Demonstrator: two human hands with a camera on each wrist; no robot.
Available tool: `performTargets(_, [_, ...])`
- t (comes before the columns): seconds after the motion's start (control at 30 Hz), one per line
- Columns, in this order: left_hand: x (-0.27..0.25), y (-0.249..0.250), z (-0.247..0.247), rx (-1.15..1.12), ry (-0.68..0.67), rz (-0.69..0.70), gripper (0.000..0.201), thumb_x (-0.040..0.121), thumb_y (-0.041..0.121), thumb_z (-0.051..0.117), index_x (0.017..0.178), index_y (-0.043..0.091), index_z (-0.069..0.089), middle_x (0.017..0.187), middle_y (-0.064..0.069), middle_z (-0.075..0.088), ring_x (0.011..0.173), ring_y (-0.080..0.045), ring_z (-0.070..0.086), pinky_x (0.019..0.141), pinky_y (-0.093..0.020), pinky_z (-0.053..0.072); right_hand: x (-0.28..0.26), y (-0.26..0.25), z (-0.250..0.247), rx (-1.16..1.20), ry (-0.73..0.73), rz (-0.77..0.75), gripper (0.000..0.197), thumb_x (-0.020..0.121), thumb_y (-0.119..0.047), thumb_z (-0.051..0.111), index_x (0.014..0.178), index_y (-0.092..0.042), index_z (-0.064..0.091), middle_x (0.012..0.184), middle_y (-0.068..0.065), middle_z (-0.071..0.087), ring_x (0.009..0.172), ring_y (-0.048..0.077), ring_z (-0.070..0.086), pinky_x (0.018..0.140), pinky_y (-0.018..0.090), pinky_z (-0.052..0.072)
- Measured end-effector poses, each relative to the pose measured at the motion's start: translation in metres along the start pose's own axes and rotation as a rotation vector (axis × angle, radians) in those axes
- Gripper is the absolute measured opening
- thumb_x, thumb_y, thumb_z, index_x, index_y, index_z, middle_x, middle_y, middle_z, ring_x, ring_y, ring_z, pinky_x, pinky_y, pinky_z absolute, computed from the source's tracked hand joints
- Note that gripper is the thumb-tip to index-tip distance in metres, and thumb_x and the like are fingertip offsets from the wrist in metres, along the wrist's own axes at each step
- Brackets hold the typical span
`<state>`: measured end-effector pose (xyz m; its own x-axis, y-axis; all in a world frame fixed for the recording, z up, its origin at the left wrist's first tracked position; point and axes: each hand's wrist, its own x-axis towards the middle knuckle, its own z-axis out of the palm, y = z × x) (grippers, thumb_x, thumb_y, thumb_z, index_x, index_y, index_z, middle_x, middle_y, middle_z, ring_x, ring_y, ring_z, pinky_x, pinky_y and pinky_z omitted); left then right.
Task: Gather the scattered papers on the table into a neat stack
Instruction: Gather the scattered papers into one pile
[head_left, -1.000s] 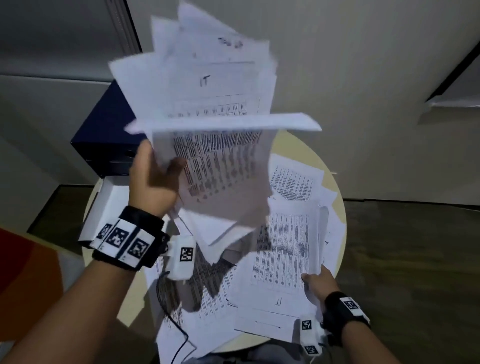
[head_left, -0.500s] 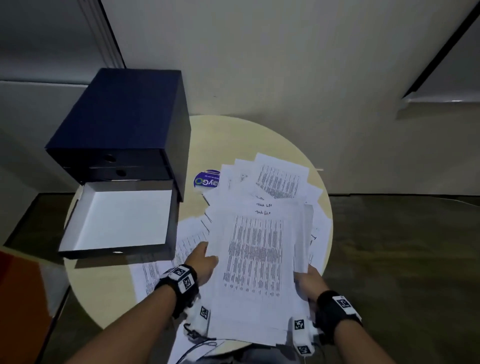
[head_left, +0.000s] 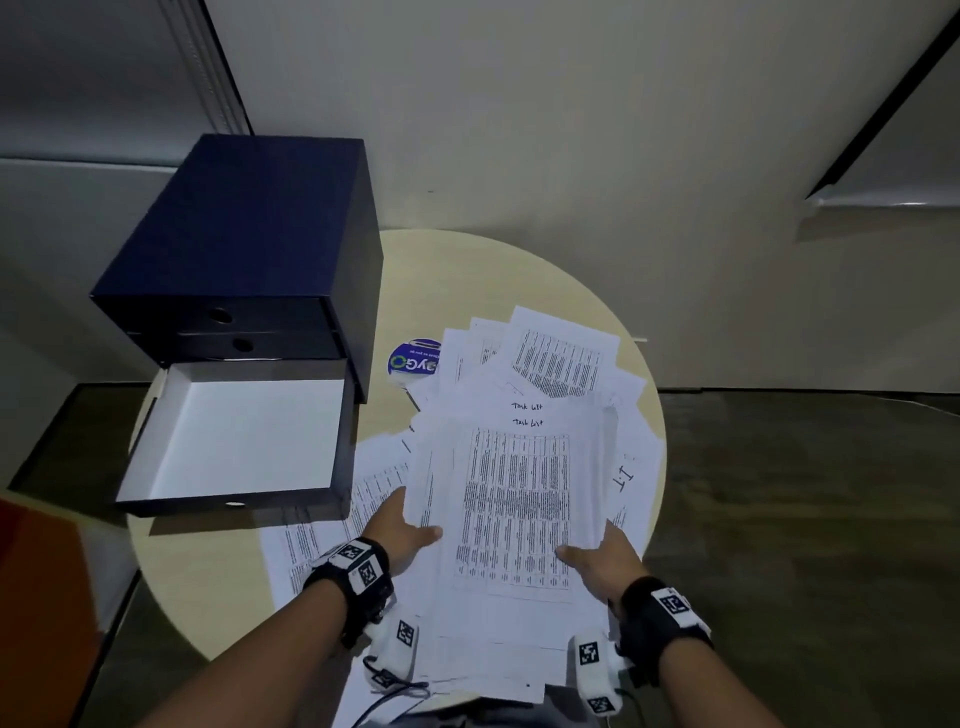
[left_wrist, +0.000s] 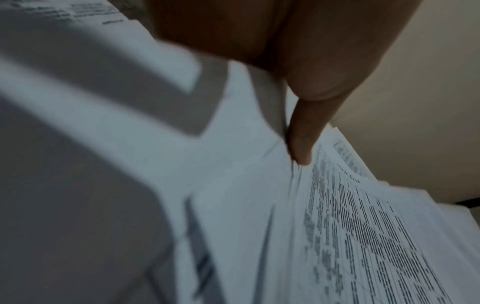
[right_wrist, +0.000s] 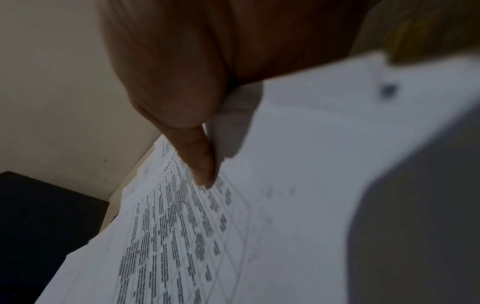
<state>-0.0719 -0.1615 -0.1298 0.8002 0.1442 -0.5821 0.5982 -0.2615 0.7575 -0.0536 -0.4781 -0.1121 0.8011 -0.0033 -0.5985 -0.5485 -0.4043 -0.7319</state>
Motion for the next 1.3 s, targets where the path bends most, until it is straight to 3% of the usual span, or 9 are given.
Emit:
performTargets(0.17, [-0.006,0.009,0.000,-0.314,-0.032,-0.021,0.046,0.084,0.006,0.069,0.121,0.029,0.054,0.120,0.008,0.063,0.117,-0.020,0.056,0.107,-0.037,0.039,-0.005,-0.011,-0.009,0.158,0.006,-0.005,0.034,0.096,-0.008,0.061,0.130,-0.010,0.057,0.106,0.006,0.072,0.092,0.023,0.066,0.079,0.032,0.053])
performTargets(0.37, [-0.024,0.055,-0.013,-0.665,-0.080,0.078,0.053,0.062,0.017,0.081,0.112,0.017,0.064,0.107,0.000,0.075,0.107,-0.020,0.067,0.106,-0.040,0.041,-0.030,-0.058,-0.025,0.402,-0.062,-0.151,0.035,0.092,-0.003,0.065,0.124,-0.019,0.062,0.119,0.003,0.074,0.117,0.028,0.065,0.108,0.050,0.044])
performTargets(0.57, [-0.050,0.131,-0.038,-0.714,-0.085,0.372,0.076,0.062,0.003,0.085,0.131,0.009,0.053,0.112,-0.010,0.072,0.110,-0.027,0.067,0.078,-0.032,0.056,-0.061,-0.130,-0.035,0.336,-0.068,-0.390,0.028,0.094,-0.001,0.062,0.115,-0.019,0.066,0.102,-0.009,0.078,0.099,0.012,0.071,0.079,0.022,0.056])
performTargets(0.7, [-0.058,0.150,-0.048,-0.501,0.020,0.516,0.078,0.064,0.013,0.089,0.132,0.013,0.051,0.120,-0.006,0.070,0.114,-0.022,0.065,0.098,-0.039,0.050,-0.046,-0.127,-0.021,0.213,0.034,-0.291,0.033,0.086,-0.024,0.076,0.116,-0.014,0.068,0.106,-0.006,0.074,0.103,0.018,0.065,0.088,0.032,0.049])
performTargets(0.83, [-0.058,0.134,-0.045,-0.409,0.001,0.437,0.057,0.070,0.013,0.085,0.118,0.024,0.057,0.108,0.012,0.074,0.105,-0.006,0.068,0.096,-0.036,0.050,-0.036,-0.113,0.001,0.146,0.042,-0.249,0.041,0.080,-0.031,0.081,0.107,-0.002,0.068,0.094,0.007,0.077,0.082,0.017,0.073,0.087,0.039,0.058])
performTargets(0.93, [-0.055,0.122,-0.042,-0.374,-0.013,0.392,0.055,0.067,0.023,0.087,0.114,0.016,0.062,0.111,0.001,0.074,0.107,-0.018,0.069,0.101,-0.051,0.048,-0.025,-0.096,0.011,0.114,0.087,-0.256,0.081,0.070,-0.054,0.084,0.111,0.010,0.059,0.108,0.032,0.066,0.101,0.049,0.064,0.088,0.062,0.054])
performTargets(1.03, [-0.054,0.122,-0.042,-0.326,0.034,0.398,0.032,0.078,0.010,0.079,0.107,0.014,0.065,0.107,-0.003,0.075,0.103,-0.020,0.070,0.099,-0.050,0.049,-0.022,-0.096,0.016,0.217,0.097,-0.217,0.081,0.074,-0.057,0.079,0.124,0.003,0.056,0.119,0.010,0.068,0.118,0.027,0.062,0.103,0.038,0.045])
performTargets(1.17, [-0.059,0.122,-0.049,-0.378,0.027,0.371,0.031,0.081,0.011,0.076,0.111,0.015,0.065,0.110,-0.001,0.074,0.105,-0.016,0.069,0.094,-0.037,0.050,-0.024,-0.109,0.010,0.291,0.138,-0.239,0.059,0.088,-0.029,0.075,0.130,0.000,0.045,0.127,0.004,0.058,0.123,0.022,0.053,0.106,0.037,0.039])
performTargets(1.3, [-0.066,0.102,-0.055,-0.276,-0.020,0.277,0.026,0.084,0.018,0.075,0.108,0.012,0.066,0.096,0.004,0.076,0.093,-0.011,0.071,0.081,-0.030,0.052,-0.038,-0.120,0.005,0.206,0.015,-0.301,0.028,0.095,-0.004,0.063,0.122,-0.011,0.061,0.109,-0.001,0.073,0.108,0.015,0.068,0.079,0.014,0.053])
